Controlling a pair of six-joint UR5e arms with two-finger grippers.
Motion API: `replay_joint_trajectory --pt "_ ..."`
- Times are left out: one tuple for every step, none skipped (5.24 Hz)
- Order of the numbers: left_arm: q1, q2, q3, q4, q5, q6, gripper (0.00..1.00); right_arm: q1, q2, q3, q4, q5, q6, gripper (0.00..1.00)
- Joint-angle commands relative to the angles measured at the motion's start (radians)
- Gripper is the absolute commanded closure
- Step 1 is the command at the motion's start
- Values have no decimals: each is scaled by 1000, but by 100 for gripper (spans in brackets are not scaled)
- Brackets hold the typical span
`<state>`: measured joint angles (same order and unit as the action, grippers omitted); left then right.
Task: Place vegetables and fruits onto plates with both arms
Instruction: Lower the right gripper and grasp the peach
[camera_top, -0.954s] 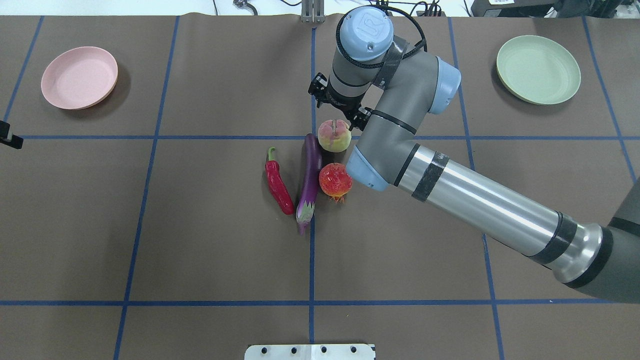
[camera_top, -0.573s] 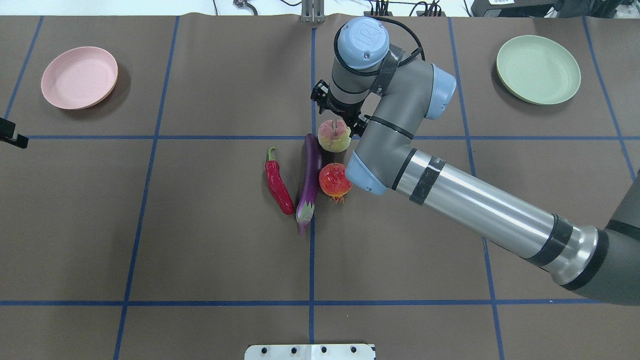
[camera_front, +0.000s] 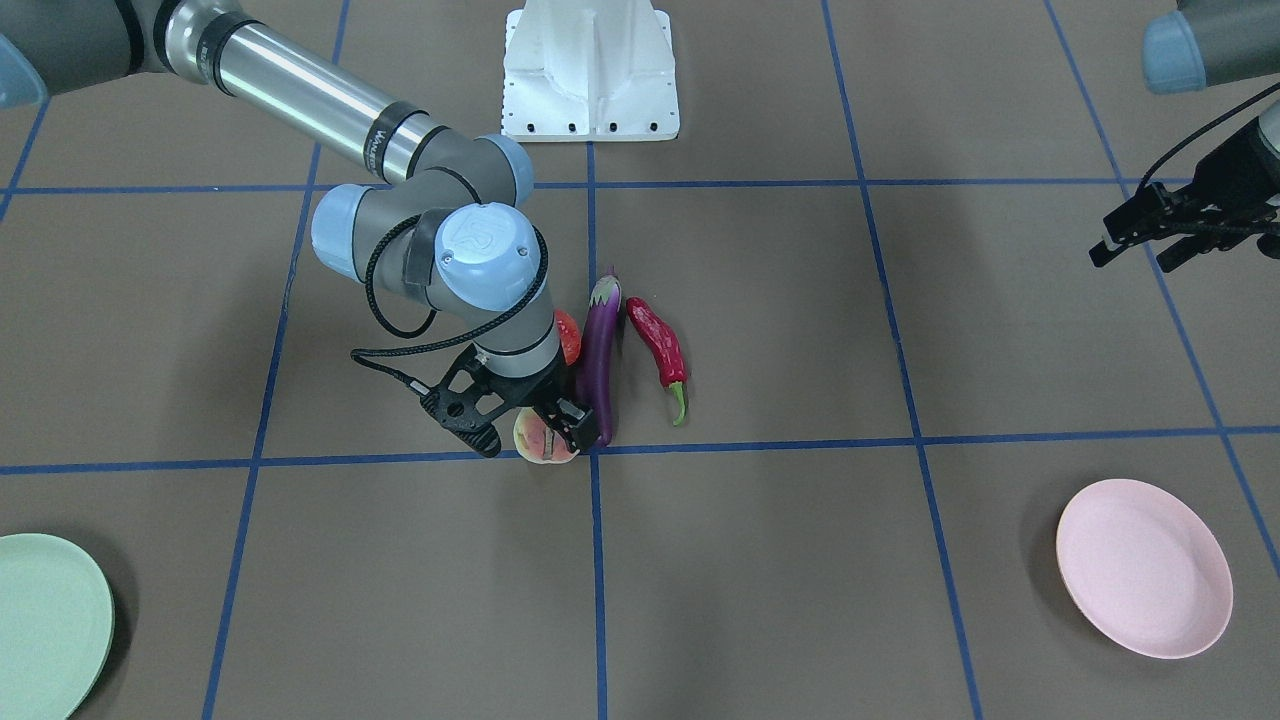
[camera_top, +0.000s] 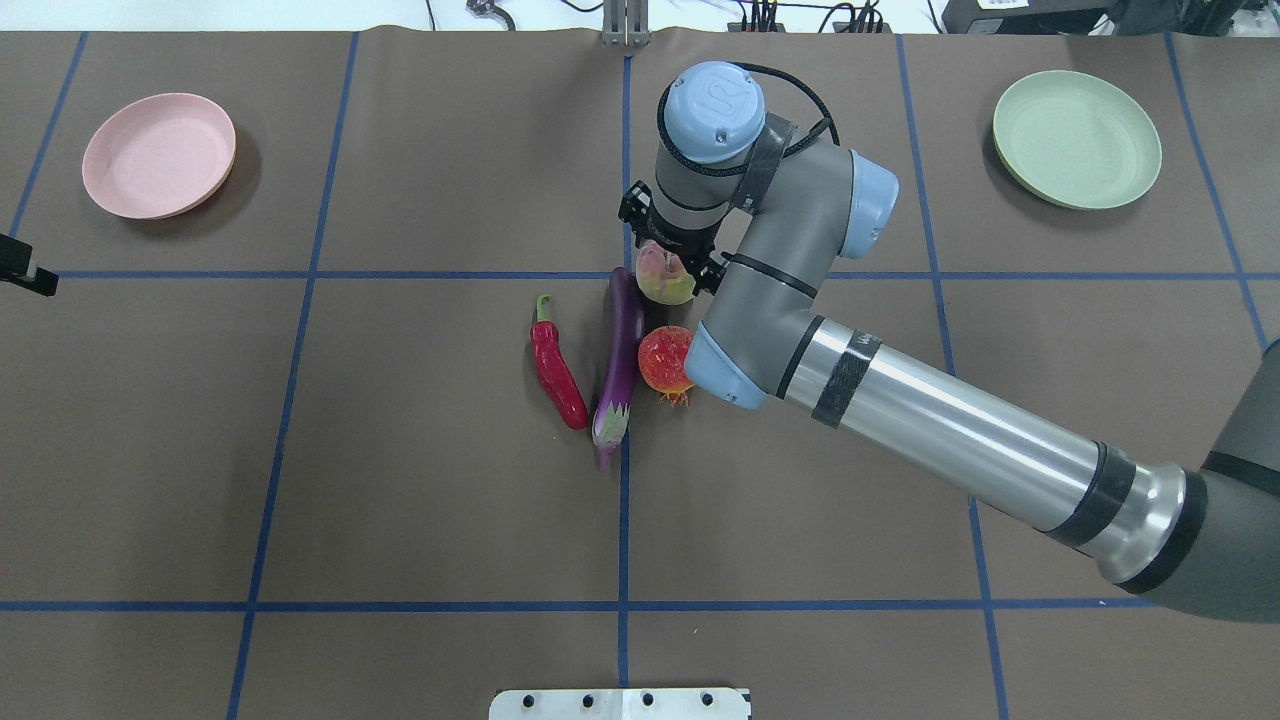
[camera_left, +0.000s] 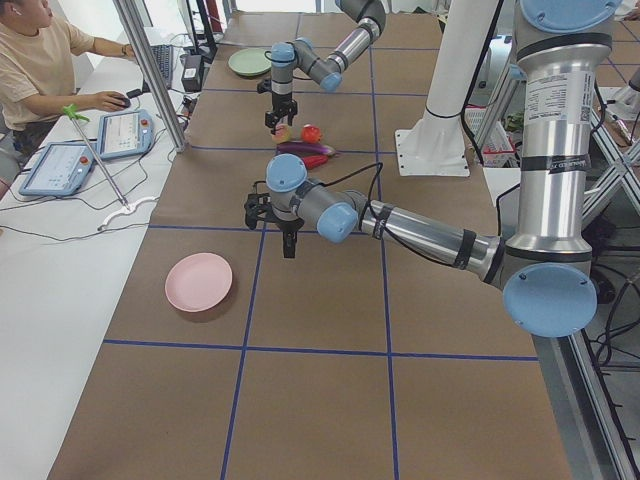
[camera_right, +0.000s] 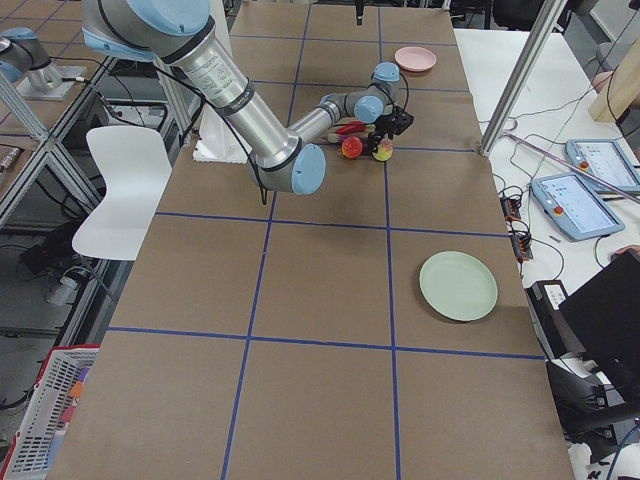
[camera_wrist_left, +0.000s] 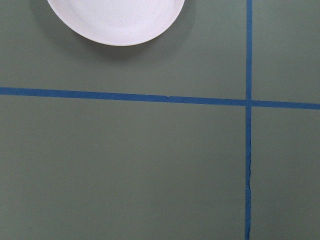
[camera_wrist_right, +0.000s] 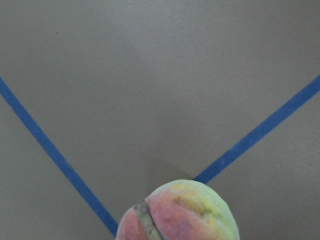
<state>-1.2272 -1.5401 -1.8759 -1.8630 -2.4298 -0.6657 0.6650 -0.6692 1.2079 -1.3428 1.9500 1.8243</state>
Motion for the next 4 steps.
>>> replay_joint_trajectory --pt "0 2 0 1 0 0 0 -7 2 -8 4 -5 3 5" --pt "0 0 -2 -1 0 -12 0 -8 3 -11 5 -14 3 10" --pt "2 0 -8 -1 0 -26 0 -8 2 -19 23 -14 3 20" --pt "12 -3 -9 -1 2 -46 0 -7 0 -19 25 -17 -2 84"
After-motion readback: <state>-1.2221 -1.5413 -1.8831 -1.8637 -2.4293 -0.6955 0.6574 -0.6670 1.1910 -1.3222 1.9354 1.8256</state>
